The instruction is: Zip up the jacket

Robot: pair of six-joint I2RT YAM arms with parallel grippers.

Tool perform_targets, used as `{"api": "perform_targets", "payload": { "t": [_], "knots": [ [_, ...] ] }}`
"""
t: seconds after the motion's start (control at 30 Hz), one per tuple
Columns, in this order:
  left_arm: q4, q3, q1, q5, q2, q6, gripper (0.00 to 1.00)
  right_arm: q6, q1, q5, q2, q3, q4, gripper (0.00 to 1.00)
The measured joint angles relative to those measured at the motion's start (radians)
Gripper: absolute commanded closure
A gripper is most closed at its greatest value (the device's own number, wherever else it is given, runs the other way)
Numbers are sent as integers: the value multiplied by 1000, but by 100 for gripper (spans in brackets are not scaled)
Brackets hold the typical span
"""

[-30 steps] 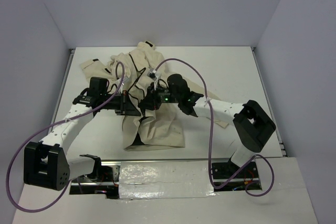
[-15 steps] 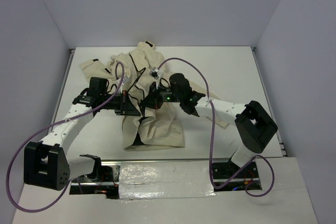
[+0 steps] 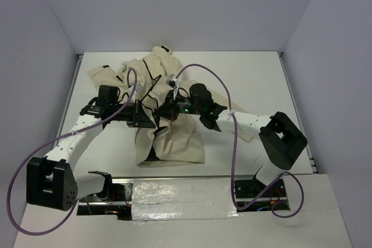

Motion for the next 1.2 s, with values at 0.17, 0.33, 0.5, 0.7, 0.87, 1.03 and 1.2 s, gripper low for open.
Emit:
{"api": "perform_targets", "payload": {
  "t": [0.17,0.33,0.5,0.7,0.87,1.03,1.2],
  "knots": [
    [-1,21,5,2,0,6,100,-94,8,51,4,23,0,100],
    [10,44,13,2,0,13,100,-167,14,41,47,119,-41,100],
    [7,53,19,-17,0,48,100,-224,14,50,99,178,-94,100],
    [9,53,23,-34,6,73,100,-298,15,54,132,229,-164,100],
    [11,54,26,-56,6,88,100,-318,18,74,156,270,-204,100],
    [8,54,26,-66,6,110,100,-335,22,87,160,280,-210,100],
    [-48,54,19,-28,6,109,100,-381,22,157,175,334,-196,100]
  ]
}}
